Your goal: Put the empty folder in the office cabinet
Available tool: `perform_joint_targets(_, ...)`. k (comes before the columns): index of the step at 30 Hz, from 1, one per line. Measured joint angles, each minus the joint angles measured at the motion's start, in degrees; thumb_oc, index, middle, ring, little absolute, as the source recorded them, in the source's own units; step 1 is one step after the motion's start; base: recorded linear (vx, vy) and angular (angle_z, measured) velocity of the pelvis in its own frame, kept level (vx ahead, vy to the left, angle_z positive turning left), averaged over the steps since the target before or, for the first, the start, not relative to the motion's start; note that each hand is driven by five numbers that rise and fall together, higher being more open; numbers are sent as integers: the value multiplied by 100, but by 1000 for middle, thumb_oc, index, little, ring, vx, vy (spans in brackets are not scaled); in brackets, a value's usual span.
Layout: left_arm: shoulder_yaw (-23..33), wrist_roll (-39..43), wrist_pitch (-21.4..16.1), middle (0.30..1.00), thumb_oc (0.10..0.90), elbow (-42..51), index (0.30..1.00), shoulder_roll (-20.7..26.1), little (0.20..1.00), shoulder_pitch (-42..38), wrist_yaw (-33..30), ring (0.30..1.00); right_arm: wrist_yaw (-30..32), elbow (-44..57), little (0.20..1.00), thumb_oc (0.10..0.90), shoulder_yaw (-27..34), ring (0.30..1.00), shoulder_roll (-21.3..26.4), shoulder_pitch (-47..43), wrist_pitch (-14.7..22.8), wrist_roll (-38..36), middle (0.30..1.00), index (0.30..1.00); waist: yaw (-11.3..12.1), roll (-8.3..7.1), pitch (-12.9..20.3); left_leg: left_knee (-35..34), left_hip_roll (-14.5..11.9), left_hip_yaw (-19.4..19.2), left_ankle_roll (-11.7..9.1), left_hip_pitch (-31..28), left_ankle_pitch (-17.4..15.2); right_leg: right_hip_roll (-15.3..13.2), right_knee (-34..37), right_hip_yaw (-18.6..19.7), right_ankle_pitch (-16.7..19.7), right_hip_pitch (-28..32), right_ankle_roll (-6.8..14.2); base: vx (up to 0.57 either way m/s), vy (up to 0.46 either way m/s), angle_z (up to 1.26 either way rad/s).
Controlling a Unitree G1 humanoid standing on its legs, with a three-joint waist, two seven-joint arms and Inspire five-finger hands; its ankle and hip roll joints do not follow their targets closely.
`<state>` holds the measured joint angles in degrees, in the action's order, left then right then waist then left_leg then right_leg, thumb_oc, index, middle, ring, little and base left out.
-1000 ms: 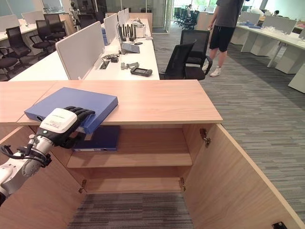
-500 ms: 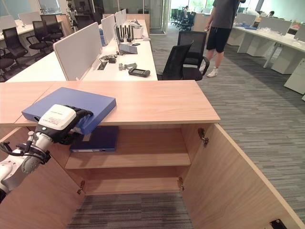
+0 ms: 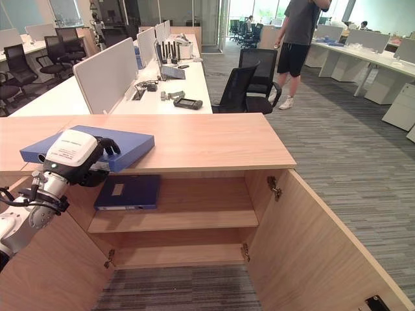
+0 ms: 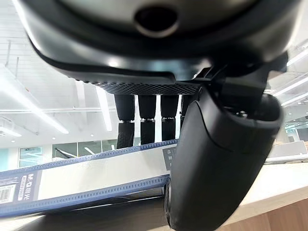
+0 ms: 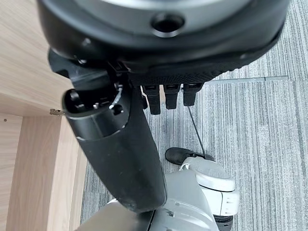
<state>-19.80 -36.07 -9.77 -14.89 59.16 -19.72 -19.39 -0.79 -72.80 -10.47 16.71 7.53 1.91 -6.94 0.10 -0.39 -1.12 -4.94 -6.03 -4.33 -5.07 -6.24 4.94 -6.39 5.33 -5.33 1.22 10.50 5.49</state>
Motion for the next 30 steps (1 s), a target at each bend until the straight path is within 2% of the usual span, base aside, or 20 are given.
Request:
perform_joint_targets(13, 481, 440, -30, 300, 400, 744, 300, -122, 300, 91, 143, 300, -17, 7, 900, 800, -2, 900, -4, -7, -19, 0, 900, 900, 50, -11, -7, 0, 2, 42, 3, 15, 3, 0, 1, -58, -5, 13, 4, 0, 0, 0)
perform_joint_targets(17, 1246, 727, -164, 300, 400, 1453, 300, -184, 300, 509, 126, 300, -27, 13, 900, 800, -7, 900, -20, -19, -24, 0, 900, 900, 43, -29, -30, 0, 2, 47, 5, 16, 0, 1, 1, -82, -9, 18, 7, 0, 0, 0)
perform_joint_targets(25, 1951, 1544, -281, 300, 400, 2106, 300, -225, 300, 520, 100, 300, -56, 9, 900, 800, -12, 900, -17, -9, -30, 1, 900, 900, 178, 20, -76, 1, 16, 154, 2, 28, 6, -2, -1, -161, -46, 59, 18, -18, -9, 6)
perform_joint_targets(27, 2164, 1820, -352, 300, 400, 2268, 300, -276, 300, 530, 81, 300, -65, 9, 900, 800, -16, 900, -12, -19, -30, 5, 900, 900, 198, -11, -67, 0, 14, 167, -5, 24, -5, -2, 1, -191, -61, 87, 21, -14, -7, 7)
perform_joint_targets(30, 2479, 2316, -402, 300, 400, 2556, 300, -443, 300, 572, 43, 300, -69, 10, 900, 800, -70, 900, -2, -36, -30, 7, 900, 900, 263, 40, -97, 1, 17, 177, 2, 27, 0, -2, -1, -211, -66, 87, 20, -37, 1, 2)
